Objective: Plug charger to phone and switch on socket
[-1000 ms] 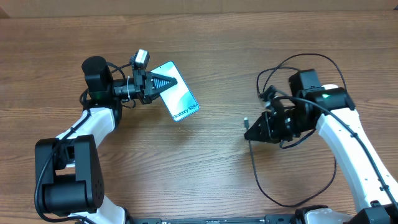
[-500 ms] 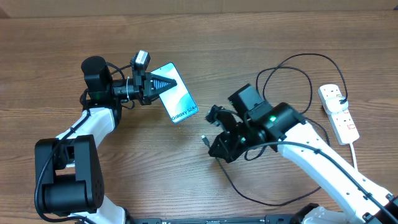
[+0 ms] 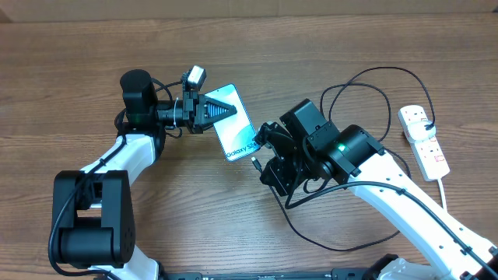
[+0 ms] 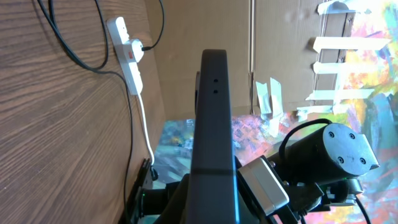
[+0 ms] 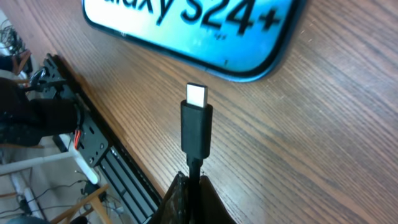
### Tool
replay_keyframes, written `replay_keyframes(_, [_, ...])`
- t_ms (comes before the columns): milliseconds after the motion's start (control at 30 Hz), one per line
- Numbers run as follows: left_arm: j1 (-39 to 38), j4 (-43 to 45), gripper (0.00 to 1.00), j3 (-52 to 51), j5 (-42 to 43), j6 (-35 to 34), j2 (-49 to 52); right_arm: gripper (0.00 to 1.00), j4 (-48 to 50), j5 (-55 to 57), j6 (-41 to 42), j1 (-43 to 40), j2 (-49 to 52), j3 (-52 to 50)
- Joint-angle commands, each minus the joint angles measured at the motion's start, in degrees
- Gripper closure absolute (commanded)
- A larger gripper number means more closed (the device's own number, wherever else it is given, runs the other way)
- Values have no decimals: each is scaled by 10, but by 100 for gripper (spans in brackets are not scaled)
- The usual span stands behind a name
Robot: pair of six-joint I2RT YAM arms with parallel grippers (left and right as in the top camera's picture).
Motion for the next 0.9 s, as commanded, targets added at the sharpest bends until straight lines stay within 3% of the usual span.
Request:
replay_keyframes(0, [-1,3,96,13,-4,24,1,96,-3,16,9,2,-5,16])
replay_keyframes(867, [-12,2,96,12,-34,34,1,96,32,-19,22,2,-5,16])
